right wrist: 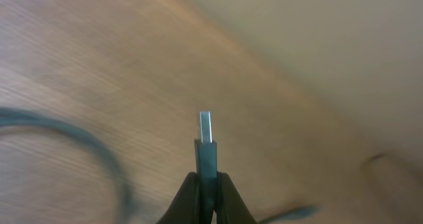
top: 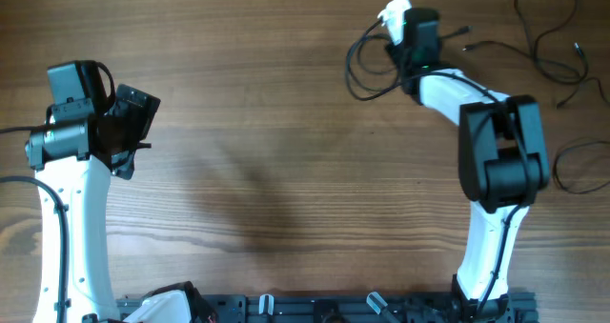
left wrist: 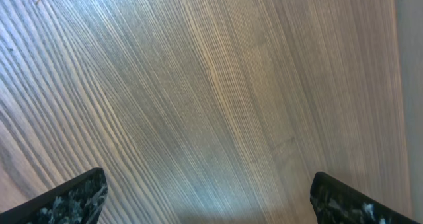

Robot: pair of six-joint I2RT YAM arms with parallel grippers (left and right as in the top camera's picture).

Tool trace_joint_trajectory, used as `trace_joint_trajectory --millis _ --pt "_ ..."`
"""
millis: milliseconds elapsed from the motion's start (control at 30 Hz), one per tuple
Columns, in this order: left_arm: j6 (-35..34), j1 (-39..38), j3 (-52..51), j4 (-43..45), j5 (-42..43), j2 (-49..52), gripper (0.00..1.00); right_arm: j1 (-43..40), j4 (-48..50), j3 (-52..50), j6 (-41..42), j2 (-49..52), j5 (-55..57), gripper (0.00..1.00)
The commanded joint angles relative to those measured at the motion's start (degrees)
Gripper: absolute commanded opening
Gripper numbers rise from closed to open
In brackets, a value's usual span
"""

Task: Untangle cables

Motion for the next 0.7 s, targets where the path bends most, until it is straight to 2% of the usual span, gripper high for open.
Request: trace_joint_trajectory --millis 0,67,100,133,167,267,367,533,667 --pt "0.7 0.4 0.3 0.1 -0.8 -0.4 1.0 -4.4 3.7 0.2 -13.2 1.2 -7.5 0.04" --pt "0.7 0.4 0.3 0.1 -0.8 -0.4 1.0 -5.7 1.9 0.2 -9.6 1.6 -14.3 0.05" --pt "0.7 0.4 0.3 0.1 -0.8 -0.4 1.0 -6.0 1.9 0.2 -5.5 1.9 -15.5 0.17" --pt "0.7 0.4 0.3 0.1 -0.8 -0.4 1.0 -6.2 1.9 0.2 0.5 2.3 -15.6 0.51" --pt "0.7 0.4 0.3 0.1 -0.8 -0.4 1.0 -6.3 1.3 0.2 9.0 2.4 -15.4 1.0" --pt "0.7 0.4 0.3 0.1 -0.8 -0.4 1.0 -5.2 -4.0 0.2 19.9 -1.7 -15.5 1.0" --pt "0.7 0.4 0.3 0.1 -0.8 -0.4 1.0 -3.0 -12.9 0.2 28.6 -13.3 -15.5 1.0" --pt "0.7 0.4 0.3 0.1 -0.8 -0.4 1.0 -2.1 -30.4 0.2 34.8 -34.4 -15.6 1.0" --pt "0.7 0.4 0.3 0.1 -0.8 -0.4 1.0 -2.1 -39.1 0.2 39.3 -46.4 -15.6 1.0"
